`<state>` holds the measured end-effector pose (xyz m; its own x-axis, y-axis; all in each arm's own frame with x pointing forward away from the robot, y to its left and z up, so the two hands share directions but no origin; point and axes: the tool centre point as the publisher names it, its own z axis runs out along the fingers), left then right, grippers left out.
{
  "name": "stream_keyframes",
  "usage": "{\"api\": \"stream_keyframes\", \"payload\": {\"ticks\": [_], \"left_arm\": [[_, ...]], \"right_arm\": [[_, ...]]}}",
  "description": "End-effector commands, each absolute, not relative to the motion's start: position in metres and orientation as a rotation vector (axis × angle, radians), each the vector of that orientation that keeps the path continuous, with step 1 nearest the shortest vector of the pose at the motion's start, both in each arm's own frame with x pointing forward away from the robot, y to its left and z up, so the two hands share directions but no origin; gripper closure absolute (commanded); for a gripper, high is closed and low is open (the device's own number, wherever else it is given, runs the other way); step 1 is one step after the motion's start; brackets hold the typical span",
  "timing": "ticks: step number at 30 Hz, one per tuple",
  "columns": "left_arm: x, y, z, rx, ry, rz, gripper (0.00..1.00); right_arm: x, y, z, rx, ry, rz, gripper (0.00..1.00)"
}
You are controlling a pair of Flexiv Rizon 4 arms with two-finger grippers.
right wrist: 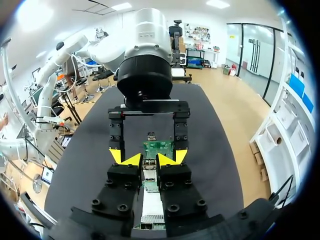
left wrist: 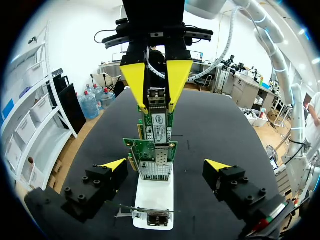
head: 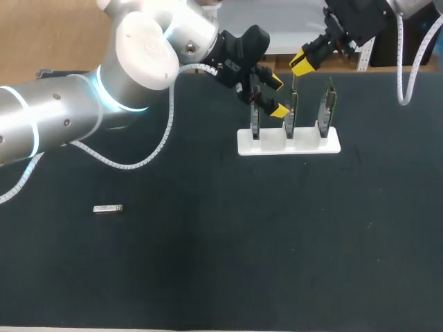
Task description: Pick up the optical module with the left hand, and insert it into the network port with the right hand.
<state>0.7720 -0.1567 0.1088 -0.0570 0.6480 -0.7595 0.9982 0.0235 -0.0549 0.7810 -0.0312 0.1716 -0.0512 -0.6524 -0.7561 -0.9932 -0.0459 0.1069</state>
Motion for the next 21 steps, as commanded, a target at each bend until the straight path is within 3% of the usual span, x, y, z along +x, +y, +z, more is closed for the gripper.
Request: {"api": "stream_keyframes", "payload": {"ticks": [1, 21], "left_arm": [[0.7738, -0.1579, 0.1093, 1.681, 1.766, -0.831, 0.0], [0.7738, -0.1579, 0.1093, 1.681, 1.766, -0.831, 0.0]], "right_arm": [[0.7799, -0.0299, 0.1704, -1.742, 1.747, 0.914, 1.0], [0.7783, -0.0291, 0.1712, -1.739, 1.745, 0.9, 1.0]]}}
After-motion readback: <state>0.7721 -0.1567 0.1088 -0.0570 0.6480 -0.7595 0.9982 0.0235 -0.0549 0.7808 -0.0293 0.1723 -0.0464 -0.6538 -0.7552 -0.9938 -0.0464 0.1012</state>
